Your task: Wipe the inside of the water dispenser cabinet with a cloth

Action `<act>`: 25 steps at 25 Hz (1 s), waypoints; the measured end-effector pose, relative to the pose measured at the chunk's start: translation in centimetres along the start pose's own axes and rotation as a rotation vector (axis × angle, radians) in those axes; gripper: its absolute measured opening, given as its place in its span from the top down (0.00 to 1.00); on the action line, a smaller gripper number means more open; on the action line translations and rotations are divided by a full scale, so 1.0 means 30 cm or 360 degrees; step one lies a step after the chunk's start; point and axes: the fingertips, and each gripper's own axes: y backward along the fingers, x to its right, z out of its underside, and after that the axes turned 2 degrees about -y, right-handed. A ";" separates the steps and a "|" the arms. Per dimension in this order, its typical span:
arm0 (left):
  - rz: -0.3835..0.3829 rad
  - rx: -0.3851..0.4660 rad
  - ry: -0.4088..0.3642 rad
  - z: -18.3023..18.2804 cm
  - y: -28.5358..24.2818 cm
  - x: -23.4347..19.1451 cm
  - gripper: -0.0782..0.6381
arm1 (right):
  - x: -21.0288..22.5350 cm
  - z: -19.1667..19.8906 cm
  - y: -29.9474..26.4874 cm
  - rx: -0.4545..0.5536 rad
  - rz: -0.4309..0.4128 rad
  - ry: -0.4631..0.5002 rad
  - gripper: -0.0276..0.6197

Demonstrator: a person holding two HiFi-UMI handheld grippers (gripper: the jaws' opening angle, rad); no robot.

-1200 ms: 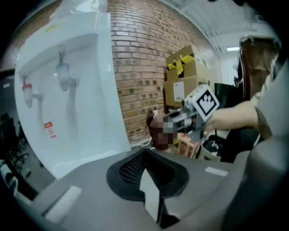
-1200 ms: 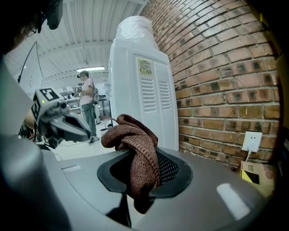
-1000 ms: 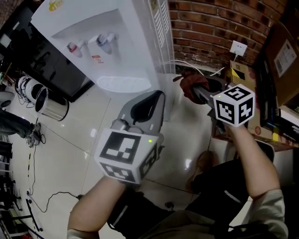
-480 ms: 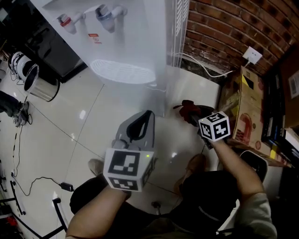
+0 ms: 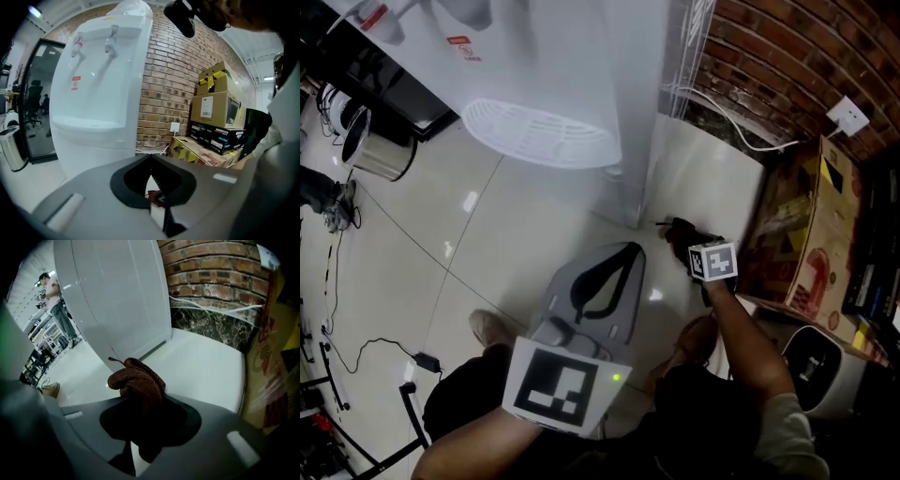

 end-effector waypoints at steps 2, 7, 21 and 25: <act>0.0022 -0.0032 0.0005 0.012 -0.003 0.009 0.89 | 0.018 0.045 -0.044 -0.0046 -0.0001 -0.0039 0.74; 0.0040 -0.0050 -0.0011 0.005 -0.003 0.002 0.89 | 0.060 0.095 -0.049 -0.0007 -0.0013 -0.0162 0.63; 0.0105 0.0330 -0.0211 -0.236 0.209 0.037 0.89 | -0.244 -0.602 1.149 0.1137 -0.0285 0.0091 0.94; 0.0137 0.0472 -0.0266 -0.321 0.276 0.065 0.89 | -0.443 -0.710 1.534 0.1250 -0.0128 0.0549 0.94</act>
